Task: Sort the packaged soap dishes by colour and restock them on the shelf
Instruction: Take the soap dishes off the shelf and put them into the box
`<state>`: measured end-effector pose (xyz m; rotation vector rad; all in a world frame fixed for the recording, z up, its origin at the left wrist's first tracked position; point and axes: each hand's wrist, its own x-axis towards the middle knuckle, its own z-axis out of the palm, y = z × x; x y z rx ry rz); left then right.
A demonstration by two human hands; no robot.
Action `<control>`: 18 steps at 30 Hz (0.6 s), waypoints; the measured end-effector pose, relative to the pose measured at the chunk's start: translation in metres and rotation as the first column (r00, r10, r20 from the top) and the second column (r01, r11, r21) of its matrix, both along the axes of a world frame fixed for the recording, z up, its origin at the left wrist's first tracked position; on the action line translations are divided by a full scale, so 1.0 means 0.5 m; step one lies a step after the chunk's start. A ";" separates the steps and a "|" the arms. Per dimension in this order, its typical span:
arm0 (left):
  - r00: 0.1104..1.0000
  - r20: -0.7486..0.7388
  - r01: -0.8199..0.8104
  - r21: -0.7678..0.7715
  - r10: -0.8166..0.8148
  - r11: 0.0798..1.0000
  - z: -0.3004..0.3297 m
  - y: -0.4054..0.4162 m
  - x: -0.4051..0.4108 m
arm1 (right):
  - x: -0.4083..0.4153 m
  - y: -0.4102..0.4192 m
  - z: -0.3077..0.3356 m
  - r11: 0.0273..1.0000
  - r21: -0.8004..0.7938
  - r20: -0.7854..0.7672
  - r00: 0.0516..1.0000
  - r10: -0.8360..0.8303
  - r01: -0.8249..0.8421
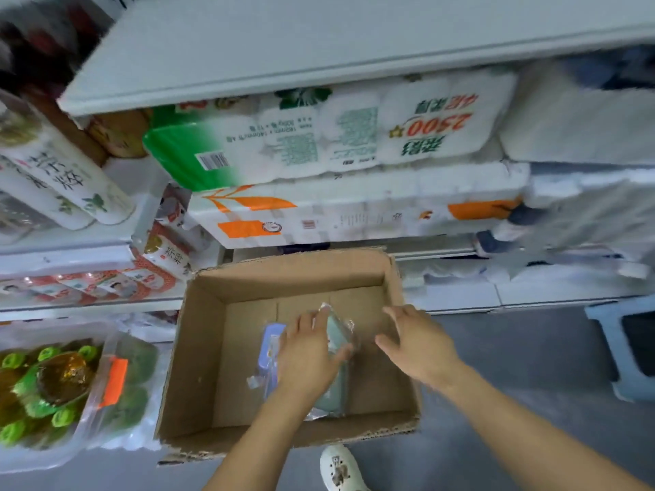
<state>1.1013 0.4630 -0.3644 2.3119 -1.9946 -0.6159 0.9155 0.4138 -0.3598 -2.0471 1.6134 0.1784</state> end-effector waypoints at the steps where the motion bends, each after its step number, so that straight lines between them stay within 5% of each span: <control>1: 1.000 -0.004 0.022 -0.056 -0.022 0.998 0.038 -0.011 -0.038 | -0.043 0.001 0.038 0.997 -0.076 0.013 1.000 -0.001 0.002; 7: 0.976 -0.061 0.158 -0.460 -0.209 0.874 0.243 -0.058 -0.312 | -0.331 0.035 0.245 0.822 -0.541 0.171 0.980 -0.100 0.178; 15: 0.883 -0.078 0.306 -0.652 -0.463 0.694 0.414 -0.084 -0.727 | -0.743 0.109 0.403 0.579 -0.745 0.177 0.936 -0.304 0.330; 18: 0.826 0.033 0.432 -0.679 -0.563 0.594 0.452 -0.096 -0.863 | -0.878 0.137 0.442 0.529 -0.756 0.168 0.896 -0.412 0.385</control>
